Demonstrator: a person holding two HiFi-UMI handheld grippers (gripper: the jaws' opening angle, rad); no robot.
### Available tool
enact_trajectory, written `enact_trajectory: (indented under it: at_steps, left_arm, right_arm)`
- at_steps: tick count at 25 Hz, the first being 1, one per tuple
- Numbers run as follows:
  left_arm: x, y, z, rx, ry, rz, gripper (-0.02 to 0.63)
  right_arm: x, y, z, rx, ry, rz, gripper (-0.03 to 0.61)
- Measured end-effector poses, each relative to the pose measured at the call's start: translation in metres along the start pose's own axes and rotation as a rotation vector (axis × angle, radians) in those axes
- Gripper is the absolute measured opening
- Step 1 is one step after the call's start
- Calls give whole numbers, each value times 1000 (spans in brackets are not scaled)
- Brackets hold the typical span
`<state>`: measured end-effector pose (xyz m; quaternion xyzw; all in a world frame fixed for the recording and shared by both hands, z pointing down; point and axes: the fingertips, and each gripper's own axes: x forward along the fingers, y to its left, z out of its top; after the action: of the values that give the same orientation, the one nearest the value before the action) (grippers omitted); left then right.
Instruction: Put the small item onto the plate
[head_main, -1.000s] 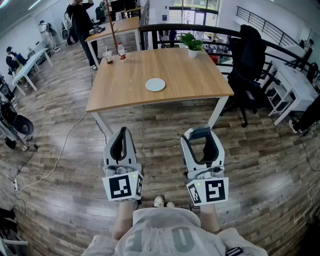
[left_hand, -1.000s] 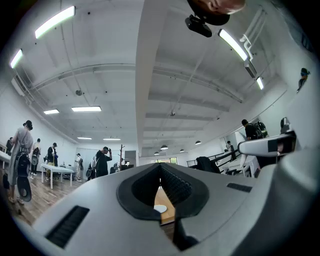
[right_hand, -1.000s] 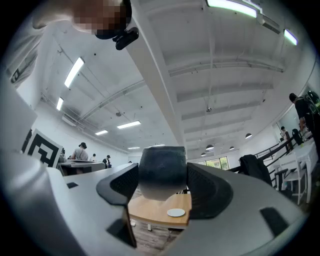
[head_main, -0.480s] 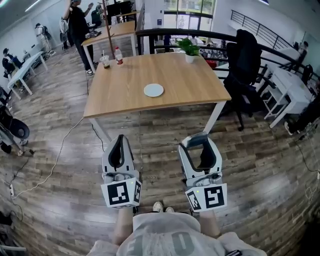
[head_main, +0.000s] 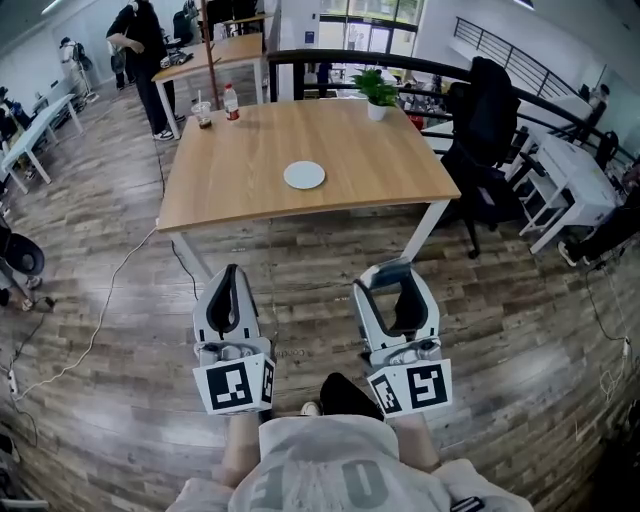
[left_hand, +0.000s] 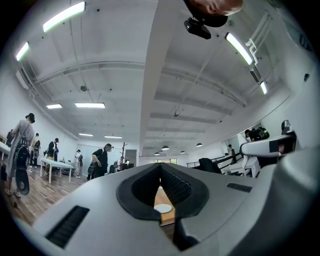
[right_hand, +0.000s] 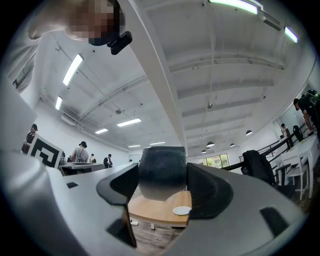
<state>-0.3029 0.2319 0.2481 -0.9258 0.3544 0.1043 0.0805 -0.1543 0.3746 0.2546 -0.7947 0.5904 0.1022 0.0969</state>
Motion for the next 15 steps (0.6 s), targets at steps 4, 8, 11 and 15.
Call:
enact_trajectory:
  at_steps: [4, 8, 11, 15]
  left_arm:
    - [17, 5, -3, 6, -21, -31, 8]
    - [45, 7, -13, 15, -43, -33, 8]
    - [75, 14, -24, 24, -45, -19, 8]
    - [129, 25, -35, 70, -57, 0, 8]
  right_arm:
    - [20, -1, -4, -17, -15, -5, 310]
    - [49, -16, -15, -26, -41, -2, 310]
    - [81, -32, -28, -51, -53, 26, 310]
    - [145, -63, -42, -115, -74, 43, 310]
